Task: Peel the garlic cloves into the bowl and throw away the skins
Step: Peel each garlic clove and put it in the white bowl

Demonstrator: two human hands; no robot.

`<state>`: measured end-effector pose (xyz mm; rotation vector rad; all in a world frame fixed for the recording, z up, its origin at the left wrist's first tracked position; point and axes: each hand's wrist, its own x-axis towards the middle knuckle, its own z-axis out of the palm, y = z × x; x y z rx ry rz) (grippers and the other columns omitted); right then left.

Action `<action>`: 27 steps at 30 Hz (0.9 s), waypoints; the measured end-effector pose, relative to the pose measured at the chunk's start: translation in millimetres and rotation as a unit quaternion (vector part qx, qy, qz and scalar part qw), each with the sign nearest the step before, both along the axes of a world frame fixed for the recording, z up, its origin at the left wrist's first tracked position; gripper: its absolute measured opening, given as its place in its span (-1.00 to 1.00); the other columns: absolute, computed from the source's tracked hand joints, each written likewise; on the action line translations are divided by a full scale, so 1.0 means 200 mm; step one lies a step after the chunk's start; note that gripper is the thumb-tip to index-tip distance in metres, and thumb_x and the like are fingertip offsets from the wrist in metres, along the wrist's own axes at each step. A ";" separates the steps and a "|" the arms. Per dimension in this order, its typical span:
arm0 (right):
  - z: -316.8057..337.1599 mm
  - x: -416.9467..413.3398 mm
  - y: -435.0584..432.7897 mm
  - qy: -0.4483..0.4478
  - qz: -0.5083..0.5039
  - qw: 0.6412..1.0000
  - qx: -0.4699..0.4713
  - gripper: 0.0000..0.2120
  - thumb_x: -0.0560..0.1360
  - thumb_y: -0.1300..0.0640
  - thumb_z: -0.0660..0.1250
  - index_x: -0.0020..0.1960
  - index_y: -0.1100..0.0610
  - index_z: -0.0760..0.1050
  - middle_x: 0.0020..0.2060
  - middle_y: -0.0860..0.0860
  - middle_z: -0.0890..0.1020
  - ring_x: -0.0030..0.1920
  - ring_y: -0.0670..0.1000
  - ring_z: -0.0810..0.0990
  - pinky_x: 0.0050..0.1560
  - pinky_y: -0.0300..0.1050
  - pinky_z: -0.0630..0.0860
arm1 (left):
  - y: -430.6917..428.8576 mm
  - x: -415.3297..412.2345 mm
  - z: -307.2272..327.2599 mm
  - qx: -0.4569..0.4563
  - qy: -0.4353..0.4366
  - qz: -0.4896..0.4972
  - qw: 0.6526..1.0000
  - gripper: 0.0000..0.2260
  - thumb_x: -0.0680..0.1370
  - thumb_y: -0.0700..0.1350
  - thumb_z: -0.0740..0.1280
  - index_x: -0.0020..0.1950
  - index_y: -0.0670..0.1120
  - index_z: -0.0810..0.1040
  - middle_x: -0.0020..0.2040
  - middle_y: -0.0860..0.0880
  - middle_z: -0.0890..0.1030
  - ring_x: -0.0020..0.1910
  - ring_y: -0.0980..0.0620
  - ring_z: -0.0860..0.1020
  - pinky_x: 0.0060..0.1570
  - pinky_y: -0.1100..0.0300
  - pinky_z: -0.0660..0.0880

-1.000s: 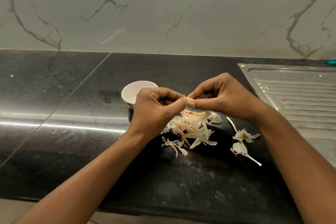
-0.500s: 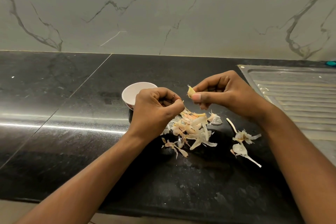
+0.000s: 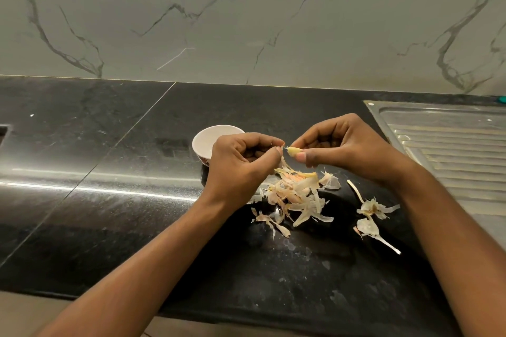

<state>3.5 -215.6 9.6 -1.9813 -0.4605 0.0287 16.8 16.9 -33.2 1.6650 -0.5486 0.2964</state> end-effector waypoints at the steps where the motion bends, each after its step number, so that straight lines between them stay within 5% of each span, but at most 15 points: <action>1: 0.00 0.00 0.00 -0.006 -0.002 1.000 -0.005 -0.83 0.50 0.21 0.56 0.09 0.19 0.75 -0.10 0.09 0.78 -0.13 0.03 0.76 -0.06 -0.18 0.69 | 0.00 0.00 0.00 0.001 0.002 -0.002 1.000 -0.91 0.57 -0.31 0.46 0.02 -0.21 0.76 -0.23 -0.05 0.74 -0.28 -0.08 0.71 -0.22 0.07 0.69; 11: -0.01 0.01 0.01 -0.036 -0.006 0.998 -0.047 -0.82 0.50 0.12 0.58 0.09 0.12 0.76 -0.11 0.04 0.78 -0.11 0.06 0.76 -0.07 -0.18 0.68 | -0.01 0.00 -0.01 0.024 -0.003 -0.002 1.000 -0.93 0.56 -0.29 0.49 -0.09 -0.18 0.76 -0.30 -0.03 0.72 -0.36 -0.05 0.69 -0.31 0.15 0.64; 18: 0.00 0.01 -0.01 0.003 0.000 0.999 0.045 -0.76 0.53 0.20 0.50 0.17 0.24 0.71 -0.05 0.15 0.79 -0.08 0.11 0.78 -0.01 -0.08 0.73 | 0.00 0.01 -0.02 0.037 -0.005 0.020 0.999 -0.92 0.56 -0.27 0.49 -0.12 -0.15 0.75 -0.30 -0.01 0.71 -0.34 -0.06 0.69 -0.27 0.09 0.67; 27: -0.01 0.02 -0.01 0.025 0.024 0.999 0.034 -0.76 0.57 0.18 0.46 0.21 0.23 0.70 0.01 0.15 0.78 -0.01 0.16 0.77 0.08 0.02 0.74 | -0.01 0.00 0.00 -0.002 -0.003 -0.013 1.000 -0.89 0.53 -0.30 0.53 0.05 -0.21 0.75 -0.18 -0.06 0.75 -0.25 -0.08 0.73 -0.22 0.12 0.69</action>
